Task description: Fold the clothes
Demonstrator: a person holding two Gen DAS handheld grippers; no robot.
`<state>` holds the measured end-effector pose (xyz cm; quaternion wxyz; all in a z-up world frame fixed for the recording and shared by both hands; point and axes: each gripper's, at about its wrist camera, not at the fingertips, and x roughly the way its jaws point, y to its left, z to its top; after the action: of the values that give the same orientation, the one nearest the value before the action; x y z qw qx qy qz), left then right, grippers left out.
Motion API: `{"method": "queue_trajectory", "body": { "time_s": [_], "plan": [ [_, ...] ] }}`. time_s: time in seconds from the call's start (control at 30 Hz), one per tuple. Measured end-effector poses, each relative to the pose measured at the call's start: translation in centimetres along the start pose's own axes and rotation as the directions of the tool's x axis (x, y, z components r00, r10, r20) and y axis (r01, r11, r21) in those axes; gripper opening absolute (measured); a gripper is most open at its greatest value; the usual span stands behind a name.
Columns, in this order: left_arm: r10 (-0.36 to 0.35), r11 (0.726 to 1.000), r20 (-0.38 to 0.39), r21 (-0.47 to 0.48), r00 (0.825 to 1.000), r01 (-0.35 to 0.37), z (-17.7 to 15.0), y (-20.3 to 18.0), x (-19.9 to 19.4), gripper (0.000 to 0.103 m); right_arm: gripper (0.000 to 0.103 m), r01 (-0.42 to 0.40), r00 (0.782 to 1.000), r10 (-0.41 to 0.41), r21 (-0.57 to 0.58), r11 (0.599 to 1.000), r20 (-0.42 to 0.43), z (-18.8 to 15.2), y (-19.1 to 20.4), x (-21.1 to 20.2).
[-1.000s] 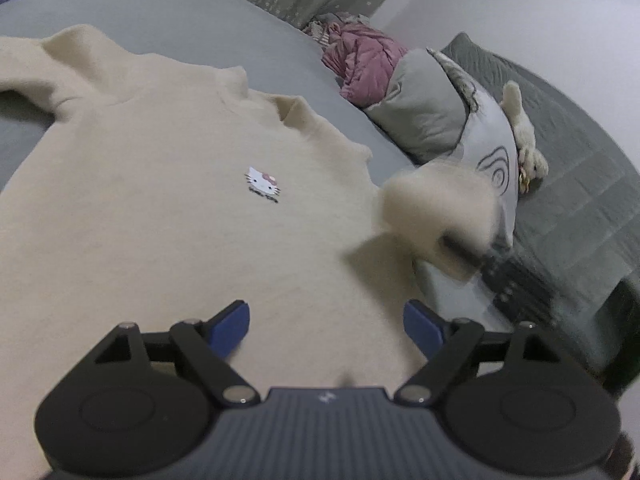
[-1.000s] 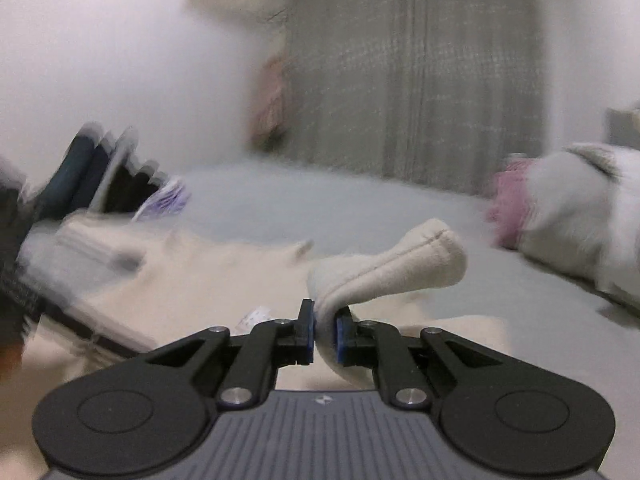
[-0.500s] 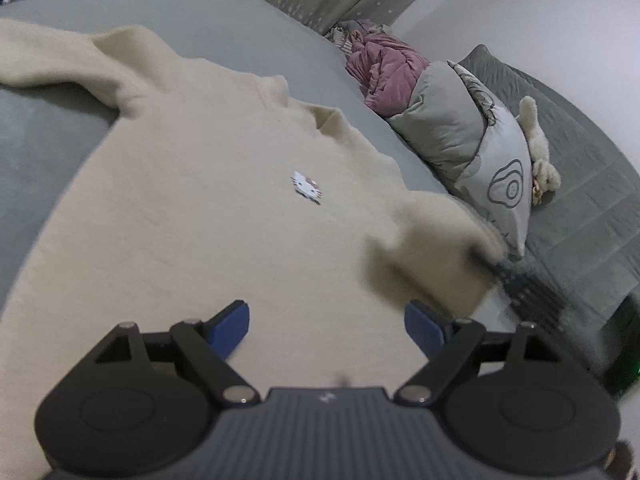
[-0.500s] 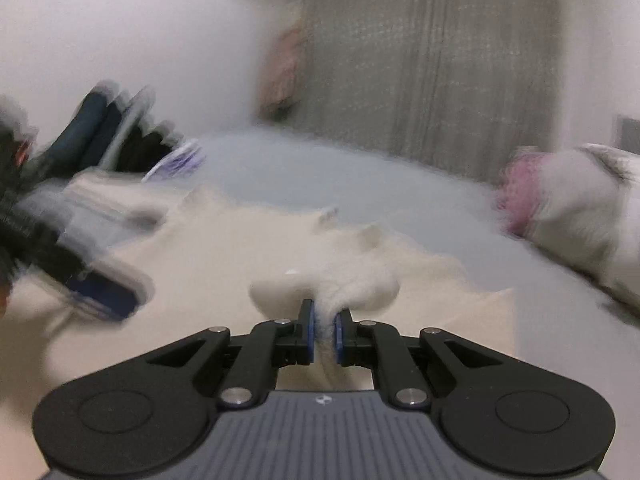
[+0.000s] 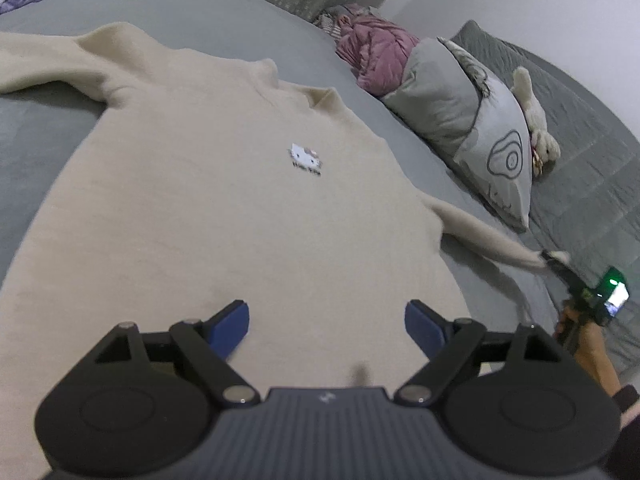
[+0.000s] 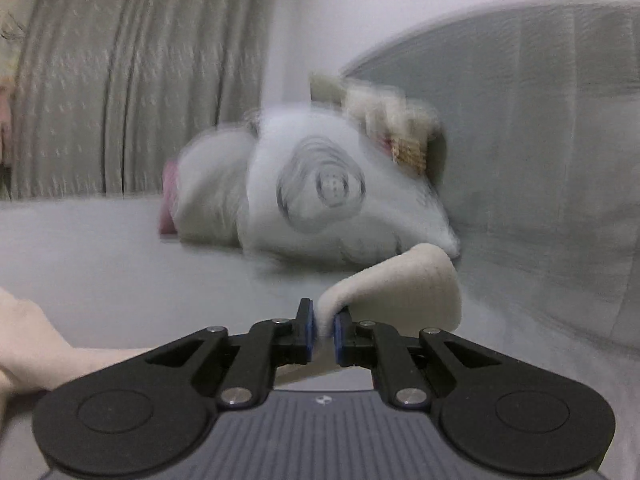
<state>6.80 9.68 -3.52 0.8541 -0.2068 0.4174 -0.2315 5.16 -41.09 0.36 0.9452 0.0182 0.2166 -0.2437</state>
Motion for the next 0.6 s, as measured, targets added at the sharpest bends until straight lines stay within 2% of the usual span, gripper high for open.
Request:
{"method": "queue_trajectory", "body": {
  "time_s": [0.07, 0.1, 0.17, 0.23, 0.27, 0.3, 0.33, 0.4, 0.5, 0.6],
  "plan": [
    [0.009, 0.999, -0.007, 0.036, 1.000, -0.009, -0.3, -0.6, 0.3, 0.087, 0.030, -0.013, 0.991, 0.017, 0.028, 1.000, -0.134, -1.4, -0.6, 1.8],
    [0.014, 0.998, -0.009, 0.054, 1.000, -0.014, -0.4, -0.9, 0.4, 0.087, 0.035, -0.010, 0.973, 0.025, 0.068, 0.998, -0.231, -2.1, -1.3, 2.9],
    [0.028, 0.995, -0.014, 0.097, 1.000, -0.026, -0.7, -1.4, 0.6, 0.089, 0.039, -0.007, 0.955, 0.056, 0.169, 0.986, -0.290, -2.4, -2.8, 3.0],
    [0.035, 0.992, -0.019, 0.120, 0.999, -0.032, -0.9, -1.8, 0.6, 0.089, 0.047, 0.014, 0.930, 0.108, 0.328, 0.945, -0.352, -1.3, -5.0, 2.3],
    [0.037, 0.992, -0.022, 0.125, 0.999, -0.034, -0.9, -1.9, 0.6, 0.089, 0.053, 0.027, 0.926, 0.122, 0.384, 0.923, -0.357, -0.8, -5.9, 1.9],
    [0.036, 0.992, -0.023, 0.124, 0.999, -0.033, -0.8, -2.0, 0.6, 0.089, 0.056, 0.036, 0.931, 0.133, 0.447, 0.894, -0.341, -0.3, -7.1, 1.4],
    [0.035, 0.992, -0.022, 0.123, 0.999, -0.032, -0.8, -2.0, 0.5, 0.089, 0.061, 0.029, 0.941, 0.132, 0.462, 0.887, -0.312, 0.0, -7.7, 1.2],
    [0.007, 0.988, -0.002, 0.152, 1.000, -0.007, 0.3, -2.9, 0.2, 0.089, 0.065, 0.014, 0.962, 0.104, 0.428, 0.904, -0.253, 1.1, -8.7, 1.6],
    [-0.002, 0.970, 0.050, 0.243, 0.999, -0.010, 3.1, -4.7, 0.6, 0.089, 0.066, 0.020, 0.962, 0.076, 0.346, 0.938, -0.262, 1.8, -9.4, 3.9],
    [0.002, 0.945, 0.057, 0.326, 0.998, -0.021, 6.9, -7.0, 3.4, 0.089, 0.066, 0.025, 0.960, 0.074, 0.348, 0.937, -0.270, 1.5, -10.5, 6.3]
  ]
}}
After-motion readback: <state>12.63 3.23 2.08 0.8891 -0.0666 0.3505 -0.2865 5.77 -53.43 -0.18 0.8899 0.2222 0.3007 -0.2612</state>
